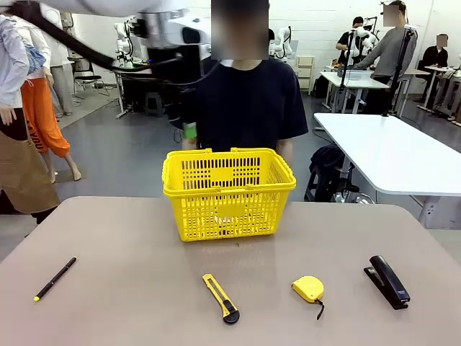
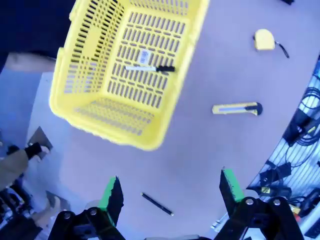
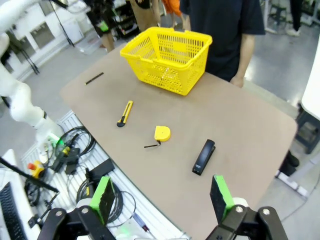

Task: Place the items the person wants into the basket.
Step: Pick up the item the person points to and place it in the Market Basket.

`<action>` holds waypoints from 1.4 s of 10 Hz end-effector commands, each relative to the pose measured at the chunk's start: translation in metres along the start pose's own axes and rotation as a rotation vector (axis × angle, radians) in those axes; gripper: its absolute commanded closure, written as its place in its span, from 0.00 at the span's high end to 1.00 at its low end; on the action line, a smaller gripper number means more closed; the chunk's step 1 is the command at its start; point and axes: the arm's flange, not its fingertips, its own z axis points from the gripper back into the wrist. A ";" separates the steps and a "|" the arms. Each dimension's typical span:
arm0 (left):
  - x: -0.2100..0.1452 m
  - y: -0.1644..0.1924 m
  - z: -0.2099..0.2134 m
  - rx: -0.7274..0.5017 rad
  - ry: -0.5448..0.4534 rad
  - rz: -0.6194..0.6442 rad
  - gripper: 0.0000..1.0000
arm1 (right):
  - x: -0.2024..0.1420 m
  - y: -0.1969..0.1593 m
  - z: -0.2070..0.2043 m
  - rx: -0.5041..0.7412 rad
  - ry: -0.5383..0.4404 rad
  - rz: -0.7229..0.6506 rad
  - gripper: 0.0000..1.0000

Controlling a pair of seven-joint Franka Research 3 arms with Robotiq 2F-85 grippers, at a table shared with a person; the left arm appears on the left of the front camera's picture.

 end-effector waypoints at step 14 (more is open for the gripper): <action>-0.080 -0.009 -0.038 0.013 0.057 0.050 1.00 | -0.001 0.000 0.000 0.004 -0.002 0.002 1.00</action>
